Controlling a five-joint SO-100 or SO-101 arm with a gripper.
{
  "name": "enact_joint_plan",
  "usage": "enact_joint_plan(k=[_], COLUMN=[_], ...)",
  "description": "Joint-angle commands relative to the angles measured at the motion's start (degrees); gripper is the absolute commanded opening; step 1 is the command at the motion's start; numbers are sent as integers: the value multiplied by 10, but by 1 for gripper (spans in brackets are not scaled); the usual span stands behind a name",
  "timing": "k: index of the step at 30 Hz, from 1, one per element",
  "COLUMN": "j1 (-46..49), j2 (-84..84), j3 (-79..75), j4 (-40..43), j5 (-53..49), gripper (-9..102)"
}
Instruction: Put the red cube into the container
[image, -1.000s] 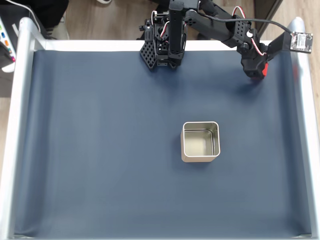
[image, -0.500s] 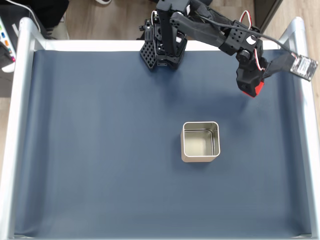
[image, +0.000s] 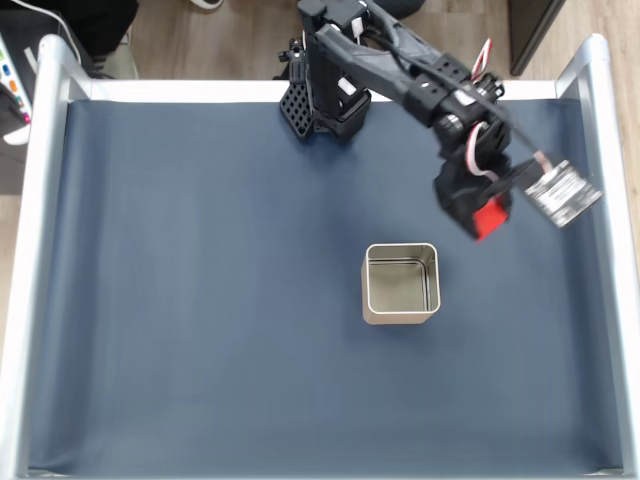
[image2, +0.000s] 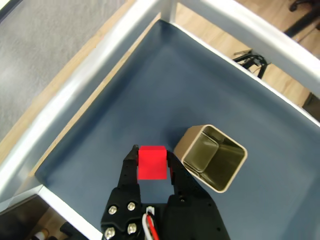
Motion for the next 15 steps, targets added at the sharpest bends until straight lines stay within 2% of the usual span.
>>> enact_joint_plan(k=[1,10,15], j1=[52,160,195], j2=[33,40,38], j3=[-34,-29,1], j4=[4,-2,-38], j5=[-21,-45,-50], gripper=[0,0,0])
